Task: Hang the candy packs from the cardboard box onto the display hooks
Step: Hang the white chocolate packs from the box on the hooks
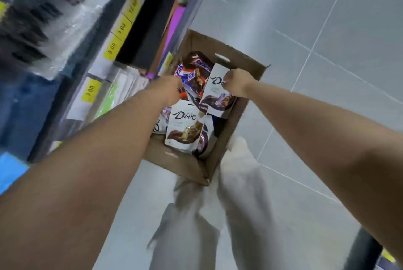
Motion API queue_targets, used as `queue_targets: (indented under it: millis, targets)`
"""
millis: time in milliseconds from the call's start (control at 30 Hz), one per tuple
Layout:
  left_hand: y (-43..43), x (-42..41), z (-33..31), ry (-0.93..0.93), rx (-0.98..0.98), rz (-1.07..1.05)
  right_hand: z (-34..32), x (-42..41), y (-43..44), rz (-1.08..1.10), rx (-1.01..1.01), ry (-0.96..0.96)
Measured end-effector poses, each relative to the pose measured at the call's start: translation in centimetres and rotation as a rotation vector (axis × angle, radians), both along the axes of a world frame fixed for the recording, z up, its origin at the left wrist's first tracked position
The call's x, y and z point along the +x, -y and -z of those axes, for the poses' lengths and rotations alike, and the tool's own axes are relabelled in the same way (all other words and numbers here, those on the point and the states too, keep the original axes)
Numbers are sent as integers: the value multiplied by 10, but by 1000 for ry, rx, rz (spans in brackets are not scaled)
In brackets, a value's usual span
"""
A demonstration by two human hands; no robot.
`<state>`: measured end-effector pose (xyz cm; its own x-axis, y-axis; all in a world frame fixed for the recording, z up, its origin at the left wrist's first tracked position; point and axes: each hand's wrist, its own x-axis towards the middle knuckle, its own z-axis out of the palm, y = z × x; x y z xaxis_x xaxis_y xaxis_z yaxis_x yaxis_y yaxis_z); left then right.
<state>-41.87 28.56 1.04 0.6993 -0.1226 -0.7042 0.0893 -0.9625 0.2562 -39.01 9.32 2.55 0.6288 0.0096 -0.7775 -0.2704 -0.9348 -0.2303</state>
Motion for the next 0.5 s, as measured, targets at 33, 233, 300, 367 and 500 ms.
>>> queue_targets:
  millis: [33, 233, 300, 367, 500]
  targets:
    - [4, 0, 25, -27, -2, -9, 28, 7, 1, 3, -4, -17]
    - [19, 13, 131, -134, -24, 3, 142, 36, 11, -85, -121, -110]
    - [20, 15, 156, -167, -24, -22, 168, 40, 10, -137, -236, -111]
    - [19, 15, 177, -245, -44, -44, 182, 45, 8, -114, -257, -97]
    - [14, 5, 201, -371, -107, -85, 213, 56, 18, -44, -152, -23]
